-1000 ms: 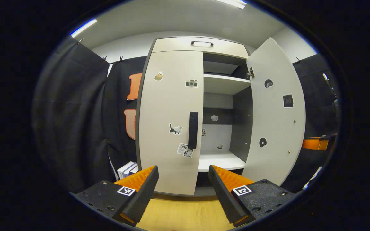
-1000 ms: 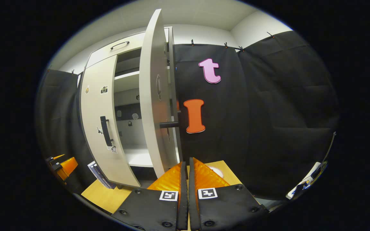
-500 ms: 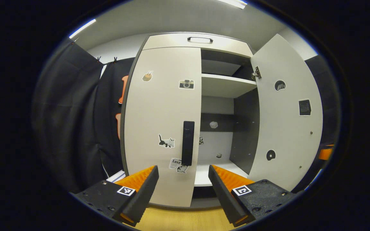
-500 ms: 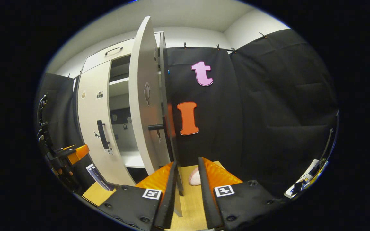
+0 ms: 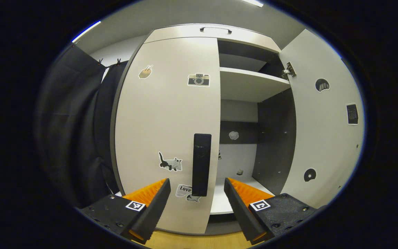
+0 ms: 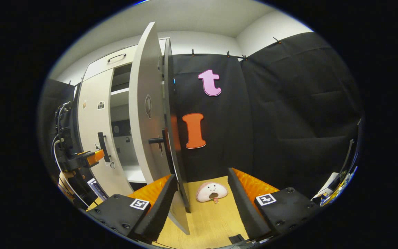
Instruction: Open the right door of the double-door shoe cabinet with the right hand, and open the left door with the left hand.
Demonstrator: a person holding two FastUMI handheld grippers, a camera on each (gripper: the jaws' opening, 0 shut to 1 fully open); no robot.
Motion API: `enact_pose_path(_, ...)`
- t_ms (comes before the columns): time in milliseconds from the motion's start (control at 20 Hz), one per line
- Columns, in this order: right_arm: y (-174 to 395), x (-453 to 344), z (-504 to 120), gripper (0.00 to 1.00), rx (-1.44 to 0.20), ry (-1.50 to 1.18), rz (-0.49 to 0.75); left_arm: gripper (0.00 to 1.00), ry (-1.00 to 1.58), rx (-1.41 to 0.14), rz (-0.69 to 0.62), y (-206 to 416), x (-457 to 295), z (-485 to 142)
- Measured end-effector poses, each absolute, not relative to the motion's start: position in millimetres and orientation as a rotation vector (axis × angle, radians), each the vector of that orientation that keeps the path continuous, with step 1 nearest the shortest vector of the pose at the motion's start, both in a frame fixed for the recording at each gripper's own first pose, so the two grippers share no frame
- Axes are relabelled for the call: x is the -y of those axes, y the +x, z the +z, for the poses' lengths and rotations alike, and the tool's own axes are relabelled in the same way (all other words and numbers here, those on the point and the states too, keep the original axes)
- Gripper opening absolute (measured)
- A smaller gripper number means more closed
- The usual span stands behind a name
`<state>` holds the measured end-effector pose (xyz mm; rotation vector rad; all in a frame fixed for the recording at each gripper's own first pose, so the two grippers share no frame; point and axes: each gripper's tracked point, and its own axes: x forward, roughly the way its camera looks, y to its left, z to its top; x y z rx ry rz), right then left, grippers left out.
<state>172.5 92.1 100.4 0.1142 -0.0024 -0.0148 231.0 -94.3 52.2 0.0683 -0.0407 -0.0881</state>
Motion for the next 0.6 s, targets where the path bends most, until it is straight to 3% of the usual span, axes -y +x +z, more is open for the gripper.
enact_pose_path(100,172,-88,100,0.89,0.004,0.122,-0.033,0.95,0.075,0.029,-0.087,246,94,48)
enact_pose_path(150,172,-87,99,0.99,0.001,0.128,-0.037,0.95,0.076,0.016,-0.086,251,94,45)
enact_pose_path(500,170,-87,100,0.98,0.004,0.128,-0.038,0.93,0.119,0.021,-0.095,282,101,48)
enact_pose_path(550,170,-87,101,0.98,0.007,0.127,-0.035,0.9,0.115,0.019,-0.099,284,103,48)
enact_pose_path(600,170,-88,101,0.98,0.011,0.125,-0.032,0.8,0.11,0.018,-0.1,286,103,47)
